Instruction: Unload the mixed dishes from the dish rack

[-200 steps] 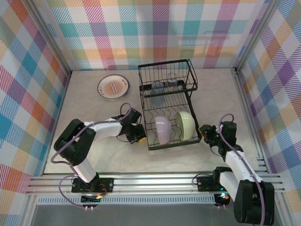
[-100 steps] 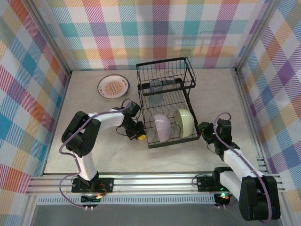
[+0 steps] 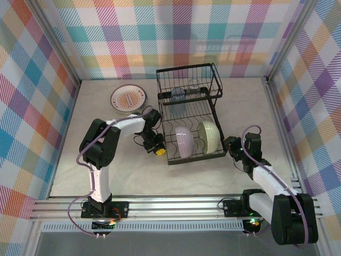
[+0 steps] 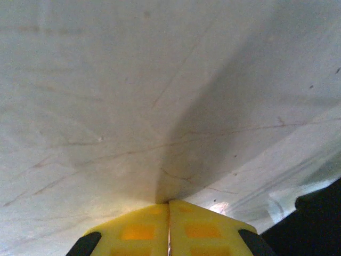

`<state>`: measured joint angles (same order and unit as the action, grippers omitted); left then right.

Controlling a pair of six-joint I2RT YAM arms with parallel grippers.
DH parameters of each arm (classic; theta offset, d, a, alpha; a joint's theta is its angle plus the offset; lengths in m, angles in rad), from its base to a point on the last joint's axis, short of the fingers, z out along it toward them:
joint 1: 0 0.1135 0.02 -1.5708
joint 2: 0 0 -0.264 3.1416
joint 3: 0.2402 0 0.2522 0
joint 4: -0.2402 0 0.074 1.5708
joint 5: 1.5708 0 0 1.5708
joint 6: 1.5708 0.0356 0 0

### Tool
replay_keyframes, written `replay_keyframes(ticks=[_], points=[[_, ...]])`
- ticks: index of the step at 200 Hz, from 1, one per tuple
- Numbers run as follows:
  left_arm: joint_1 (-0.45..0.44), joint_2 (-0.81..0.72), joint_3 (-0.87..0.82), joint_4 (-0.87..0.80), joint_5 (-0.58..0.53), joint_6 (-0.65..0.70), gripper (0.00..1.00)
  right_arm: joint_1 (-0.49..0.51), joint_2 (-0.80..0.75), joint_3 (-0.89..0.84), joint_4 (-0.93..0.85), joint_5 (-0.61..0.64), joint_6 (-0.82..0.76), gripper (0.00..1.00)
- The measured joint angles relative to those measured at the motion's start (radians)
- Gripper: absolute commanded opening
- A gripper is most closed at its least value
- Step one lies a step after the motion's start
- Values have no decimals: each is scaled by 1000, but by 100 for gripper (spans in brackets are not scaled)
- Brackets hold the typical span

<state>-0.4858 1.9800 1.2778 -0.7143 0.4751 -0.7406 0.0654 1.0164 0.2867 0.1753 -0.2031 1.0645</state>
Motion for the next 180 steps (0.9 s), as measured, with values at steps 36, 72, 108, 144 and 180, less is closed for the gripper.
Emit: replay_keyframes(ticks=[36,72,108,144,180], points=[[10,27,55,1,-31,26,10,0,40,30,-1,7,-3,27],[18,52,101,32,-66,42,11,1,50,39,-8,8,-3,27],[36,80,148,189,-130,50,11,2,49,49,-32,6,-8,27],[47,80,146,330,-178,45,12,11,14,73,-120,2,-43,32],[55,23,77,416,-187,22,17,23,-60,126,-272,13,-103,40]])
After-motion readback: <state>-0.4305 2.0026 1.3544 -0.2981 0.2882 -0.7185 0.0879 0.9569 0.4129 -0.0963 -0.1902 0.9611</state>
